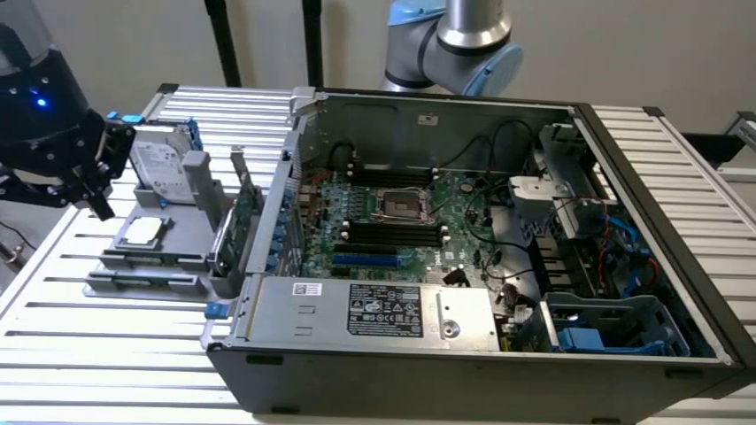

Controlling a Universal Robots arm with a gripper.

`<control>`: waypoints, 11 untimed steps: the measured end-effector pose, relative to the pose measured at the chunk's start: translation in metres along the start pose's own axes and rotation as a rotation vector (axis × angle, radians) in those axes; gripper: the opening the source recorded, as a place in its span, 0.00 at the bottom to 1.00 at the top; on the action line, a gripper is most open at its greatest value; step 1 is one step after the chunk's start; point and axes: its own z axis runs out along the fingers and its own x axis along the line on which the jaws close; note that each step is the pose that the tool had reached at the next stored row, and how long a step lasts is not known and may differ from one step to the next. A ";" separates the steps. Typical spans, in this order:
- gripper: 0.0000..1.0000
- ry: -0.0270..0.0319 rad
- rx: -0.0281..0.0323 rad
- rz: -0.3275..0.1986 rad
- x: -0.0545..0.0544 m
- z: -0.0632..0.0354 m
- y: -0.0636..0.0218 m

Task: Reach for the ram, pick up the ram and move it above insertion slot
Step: 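Pick up the ram and move it above insertion slot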

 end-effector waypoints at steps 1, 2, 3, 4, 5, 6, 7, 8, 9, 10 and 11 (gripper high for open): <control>0.11 0.0007 0.0001 -0.018 0.000 0.0001 0.0000; 0.11 0.0014 0.0002 -0.037 0.000 0.0001 0.0000; 0.11 0.0020 0.0004 -0.054 0.000 0.0001 0.0000; 0.11 0.0027 0.0005 -0.072 0.000 0.0002 0.0000; 0.11 0.0034 0.0005 -0.090 0.000 0.0003 0.0000; 0.11 0.0041 0.0007 -0.108 0.000 0.0004 0.0000; 0.11 0.0048 0.0009 -0.126 0.000 0.0005 0.0000; 0.11 0.0053 0.0013 -0.144 0.000 0.0006 0.0000; 0.11 0.0060 0.0016 -0.163 0.000 0.0008 0.0000; 0.11 0.0065 0.0021 -0.181 0.000 0.0009 -0.0001; 0.11 0.0067 0.0028 -0.200 0.000 0.0012 -0.0001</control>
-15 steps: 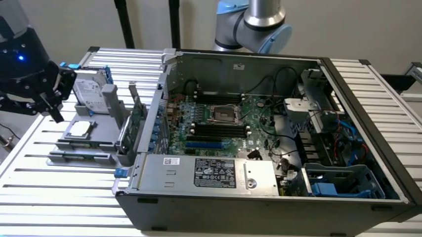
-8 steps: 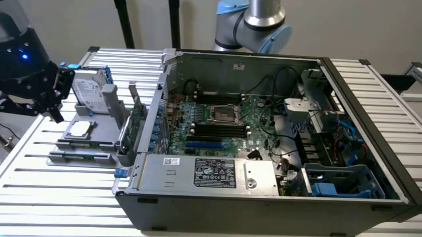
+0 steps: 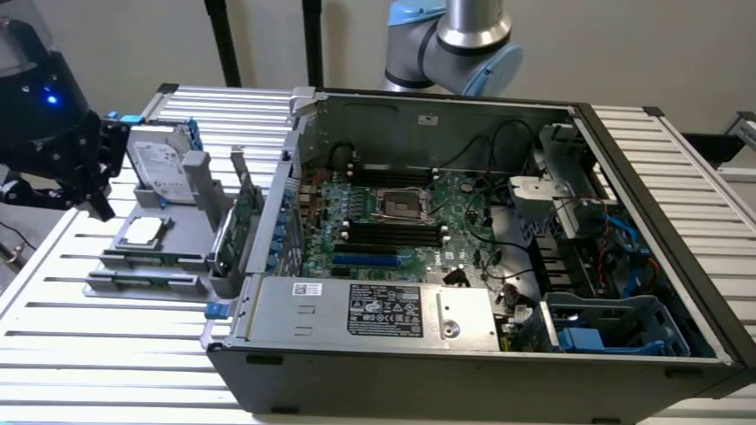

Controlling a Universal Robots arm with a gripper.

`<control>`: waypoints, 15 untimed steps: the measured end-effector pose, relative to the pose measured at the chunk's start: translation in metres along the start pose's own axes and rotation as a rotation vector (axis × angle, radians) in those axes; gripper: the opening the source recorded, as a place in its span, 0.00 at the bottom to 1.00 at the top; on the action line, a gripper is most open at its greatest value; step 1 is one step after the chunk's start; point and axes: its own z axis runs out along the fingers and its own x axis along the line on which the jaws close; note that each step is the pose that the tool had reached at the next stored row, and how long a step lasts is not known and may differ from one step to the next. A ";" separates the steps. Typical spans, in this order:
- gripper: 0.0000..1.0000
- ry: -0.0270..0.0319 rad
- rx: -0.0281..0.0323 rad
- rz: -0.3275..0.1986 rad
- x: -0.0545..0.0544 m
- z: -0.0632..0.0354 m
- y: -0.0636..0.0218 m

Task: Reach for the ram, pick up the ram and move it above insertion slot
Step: 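Pick up the ram and move it above insertion slot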

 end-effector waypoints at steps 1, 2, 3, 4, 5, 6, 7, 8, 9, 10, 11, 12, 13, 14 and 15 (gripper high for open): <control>0.11 0.0003 0.0008 -0.018 0.000 0.0003 0.0000; 0.11 0.0007 0.0016 -0.036 0.000 0.0005 0.0000; 0.11 0.0011 0.0024 -0.054 0.000 0.0007 0.0000; 0.11 0.0014 0.0033 -0.072 0.000 0.0010 0.0000; 0.11 0.0015 0.0044 -0.090 0.000 0.0013 0.0000; 0.11 0.0018 0.0054 -0.108 0.000 0.0015 -0.0001; 0.11 0.0022 0.0063 -0.128 0.000 0.0017 -0.0001; 0.11 0.0025 0.0072 -0.146 0.000 0.0018 -0.0001; 0.11 0.0027 0.0082 -0.164 0.000 0.0020 -0.0001; 0.11 0.0029 0.0093 -0.180 0.000 0.0021 -0.0001; 0.11 0.0031 0.0104 -0.197 0.000 0.0022 -0.0001; 0.11 0.0032 0.0116 -0.213 0.000 0.0023 -0.0001; 0.11 0.0033 0.0128 -0.229 0.000 0.0024 -0.0001; 0.11 0.0034 0.0137 -0.245 0.000 0.0024 -0.0001; 0.11 0.0037 0.0146 -0.259 0.000 0.0024 -0.0001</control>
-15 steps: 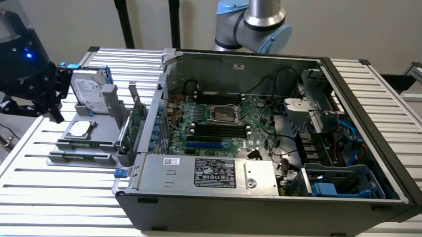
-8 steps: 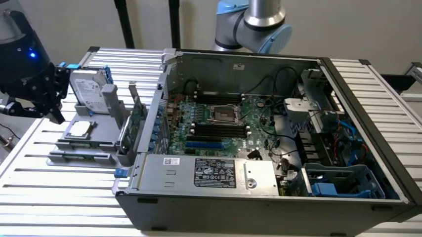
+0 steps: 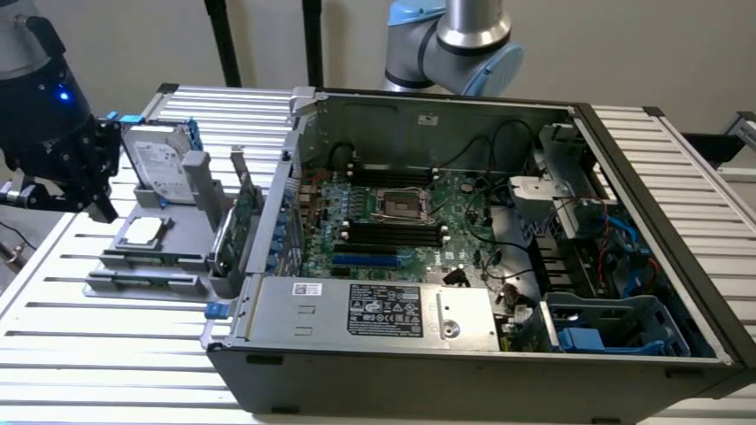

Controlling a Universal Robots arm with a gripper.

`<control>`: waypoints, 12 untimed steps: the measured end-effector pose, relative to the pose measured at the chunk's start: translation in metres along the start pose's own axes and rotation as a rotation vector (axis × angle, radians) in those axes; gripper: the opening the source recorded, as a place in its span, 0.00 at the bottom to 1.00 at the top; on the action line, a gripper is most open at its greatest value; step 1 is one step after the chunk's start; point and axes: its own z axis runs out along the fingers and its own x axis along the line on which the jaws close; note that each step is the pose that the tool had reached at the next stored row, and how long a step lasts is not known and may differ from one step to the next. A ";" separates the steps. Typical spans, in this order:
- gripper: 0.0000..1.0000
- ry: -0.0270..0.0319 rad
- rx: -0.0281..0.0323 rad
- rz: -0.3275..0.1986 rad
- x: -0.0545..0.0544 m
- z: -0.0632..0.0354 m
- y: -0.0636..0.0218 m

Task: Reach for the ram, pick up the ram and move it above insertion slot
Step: 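Pick up the ram and move it above insertion slot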

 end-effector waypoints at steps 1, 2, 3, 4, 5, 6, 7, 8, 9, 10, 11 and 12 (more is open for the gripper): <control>0.11 0.0002 0.0002 -0.013 0.000 0.0000 0.0000; 0.11 0.0004 0.0003 -0.020 0.000 0.0000 0.0001; 0.11 0.0004 0.0004 -0.023 0.000 0.0000 0.0001; 0.11 0.0005 0.0003 -0.024 0.000 0.0000 0.0001; 0.11 0.0004 0.0004 -0.024 0.000 0.0000 0.0001; 0.11 0.0005 0.0003 -0.024 0.000 0.0000 0.0001; 0.12 0.0005 0.0003 -0.024 0.000 0.0000 0.0001; 0.18 0.0005 0.0003 -0.024 0.000 -0.0001 0.0001; 0.18 0.0005 0.0003 -0.024 0.000 0.0000 0.0001; 0.24 0.0005 0.0003 -0.024 0.000 0.0000 0.0001; 0.24 0.0005 0.0003 -0.024 0.000 0.0001 0.0000; 0.30 0.0003 0.0005 -0.024 0.000 0.0009 0.0000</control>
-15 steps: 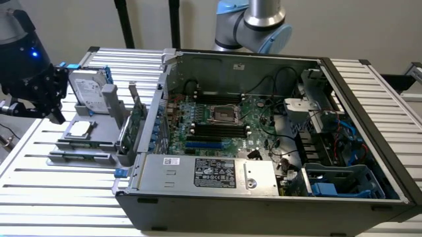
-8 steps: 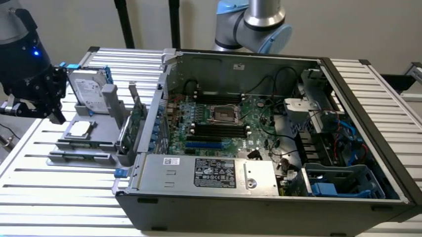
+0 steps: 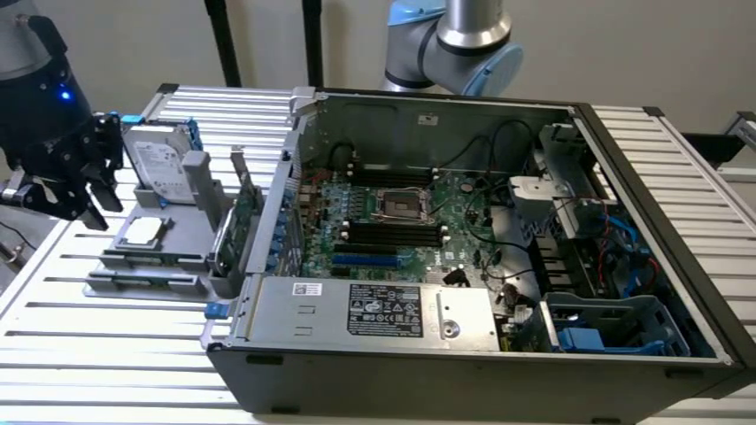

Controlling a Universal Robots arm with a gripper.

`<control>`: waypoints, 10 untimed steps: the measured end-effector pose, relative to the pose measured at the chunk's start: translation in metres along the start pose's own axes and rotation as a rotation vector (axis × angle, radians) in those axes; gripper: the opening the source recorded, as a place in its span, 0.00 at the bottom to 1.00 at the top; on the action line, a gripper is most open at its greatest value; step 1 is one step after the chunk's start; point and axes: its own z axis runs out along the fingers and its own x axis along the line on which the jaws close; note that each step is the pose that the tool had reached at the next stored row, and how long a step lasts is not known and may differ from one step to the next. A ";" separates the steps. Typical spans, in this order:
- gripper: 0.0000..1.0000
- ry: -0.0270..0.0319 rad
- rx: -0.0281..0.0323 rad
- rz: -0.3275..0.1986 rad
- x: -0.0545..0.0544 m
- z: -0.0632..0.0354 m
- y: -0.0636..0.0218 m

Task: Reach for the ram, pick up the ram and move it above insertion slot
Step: 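Pick up the ram and move it above insertion slot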

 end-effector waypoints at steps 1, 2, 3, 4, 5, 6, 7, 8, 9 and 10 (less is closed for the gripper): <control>0.36 0.0001 0.0000 0.000 0.000 0.0016 0.0000; 0.36 0.0002 -0.0001 0.000 0.000 0.0033 0.0000; 0.36 0.0002 -0.0002 -0.001 0.000 0.0051 -0.0001; 0.36 0.0001 0.0000 -0.002 0.000 0.0070 -0.0002; 0.36 0.0001 0.0000 -0.002 0.000 0.0088 -0.0002; 0.36 0.0002 -0.0001 -0.003 0.000 0.0105 -0.0002; 0.36 0.0003 -0.0002 -0.003 0.000 0.0123 -0.0002; 0.36 0.0002 -0.0001 -0.004 0.000 0.0141 -0.0003; 0.36 0.0003 -0.0001 -0.004 0.000 0.0160 -0.0003; 0.36 0.0002 -0.0001 -0.005 0.000 0.0178 -0.0004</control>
